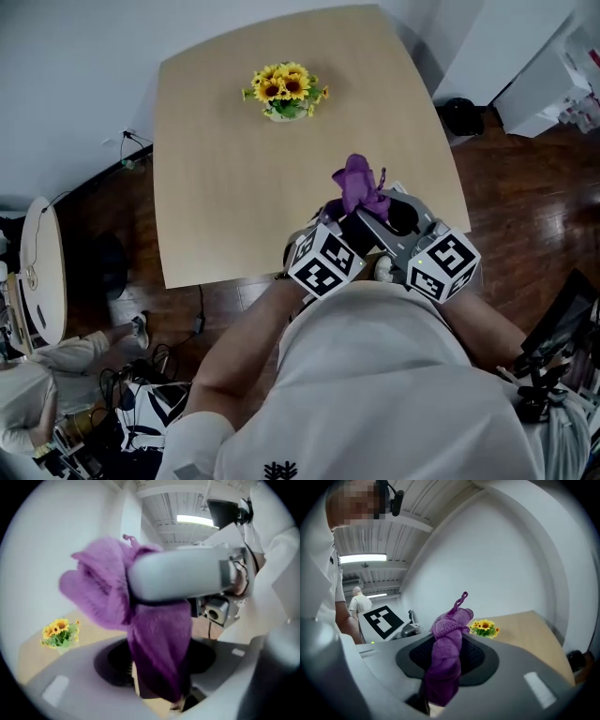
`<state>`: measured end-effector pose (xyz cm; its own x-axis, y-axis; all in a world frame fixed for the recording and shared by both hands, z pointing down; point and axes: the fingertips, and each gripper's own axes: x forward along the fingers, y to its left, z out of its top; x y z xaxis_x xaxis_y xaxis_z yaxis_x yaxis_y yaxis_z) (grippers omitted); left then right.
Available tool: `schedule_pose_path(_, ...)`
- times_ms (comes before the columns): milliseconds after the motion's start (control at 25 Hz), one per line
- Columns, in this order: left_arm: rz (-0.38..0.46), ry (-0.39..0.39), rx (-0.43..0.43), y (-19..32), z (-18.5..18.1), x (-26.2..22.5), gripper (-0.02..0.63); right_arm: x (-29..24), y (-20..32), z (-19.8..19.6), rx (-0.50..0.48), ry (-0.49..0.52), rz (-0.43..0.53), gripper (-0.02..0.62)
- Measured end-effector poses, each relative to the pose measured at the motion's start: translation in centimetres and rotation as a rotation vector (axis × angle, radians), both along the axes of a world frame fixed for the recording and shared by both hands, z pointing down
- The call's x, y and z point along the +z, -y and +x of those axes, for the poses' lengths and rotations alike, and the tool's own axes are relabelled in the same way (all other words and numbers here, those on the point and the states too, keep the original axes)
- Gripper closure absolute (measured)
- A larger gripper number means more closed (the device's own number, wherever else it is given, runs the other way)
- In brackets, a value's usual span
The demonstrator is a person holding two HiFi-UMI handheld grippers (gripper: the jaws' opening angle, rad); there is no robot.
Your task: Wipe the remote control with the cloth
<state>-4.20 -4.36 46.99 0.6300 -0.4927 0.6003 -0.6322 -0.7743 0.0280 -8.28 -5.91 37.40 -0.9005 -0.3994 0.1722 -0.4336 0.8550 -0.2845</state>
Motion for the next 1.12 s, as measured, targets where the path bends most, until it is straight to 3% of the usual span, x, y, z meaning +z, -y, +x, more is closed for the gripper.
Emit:
schedule_pose_path(360, -0.001, -0.017, -0.043, 0.7, -1.6, 0.1, 0.33, 1.3, 7.6, 6.4, 0.176, -0.09, 0.046, 0.471)
schedule_pose_path(760, -0.008, -0.011, -0.054, 0.7, -3.1, 0.3, 0.33, 0.6, 11.7, 9.1, 0.286, -0.097, 0.075, 0.471)
schedule_pose_path(960, -0.017, -0.005, -0.064, 1.2, -3.6, 0.7, 0.33, -2.7, 8.2, 4.7, 0.179, -0.012, 0.07, 0.471)
schedule_pose_path(1120, -0.019, -0.006, -0.068, 1.7, -3.5, 0.6, 0.33, -4.0, 4.0, -0.5, 0.026, 0.102, -0.03, 0.471)
